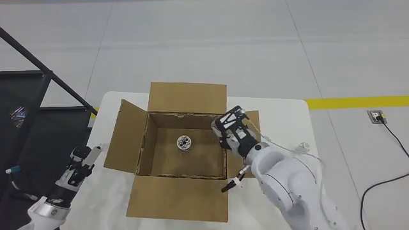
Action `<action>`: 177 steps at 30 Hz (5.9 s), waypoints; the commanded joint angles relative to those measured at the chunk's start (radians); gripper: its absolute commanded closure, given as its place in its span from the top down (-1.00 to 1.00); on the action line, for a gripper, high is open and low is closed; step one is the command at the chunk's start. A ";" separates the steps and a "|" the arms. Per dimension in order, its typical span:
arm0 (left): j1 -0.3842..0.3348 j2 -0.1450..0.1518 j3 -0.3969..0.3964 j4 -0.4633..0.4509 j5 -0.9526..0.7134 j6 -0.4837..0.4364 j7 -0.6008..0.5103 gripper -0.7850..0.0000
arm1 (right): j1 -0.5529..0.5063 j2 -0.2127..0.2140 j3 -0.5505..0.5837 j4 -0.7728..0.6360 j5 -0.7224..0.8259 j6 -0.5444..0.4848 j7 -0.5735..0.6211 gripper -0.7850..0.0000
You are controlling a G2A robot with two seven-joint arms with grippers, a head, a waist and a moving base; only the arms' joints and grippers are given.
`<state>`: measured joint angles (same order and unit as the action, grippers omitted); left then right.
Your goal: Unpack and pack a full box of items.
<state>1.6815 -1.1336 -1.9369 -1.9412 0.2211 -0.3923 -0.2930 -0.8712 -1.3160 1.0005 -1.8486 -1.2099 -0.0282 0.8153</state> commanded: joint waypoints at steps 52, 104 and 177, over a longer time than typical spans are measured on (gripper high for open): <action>0.000 0.000 0.000 0.000 0.000 0.000 0.000 1.00 | -0.385 -0.011 0.297 -0.266 -0.322 0.304 0.024 1.00; 0.000 0.000 0.000 0.000 0.000 0.000 0.000 1.00 | -0.281 -0.030 0.179 -0.255 -0.071 -0.095 -0.148 -1.00; -0.104 -0.003 0.320 -0.020 0.265 0.065 -0.127 1.00 | -0.275 0.034 0.536 0.218 0.906 -0.530 0.022 1.00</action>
<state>1.5827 -1.1367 -1.6210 -1.9670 0.4838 -0.3315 -0.4192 -1.1649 -1.2831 1.5438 -1.6498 -0.3352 -0.5248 0.8212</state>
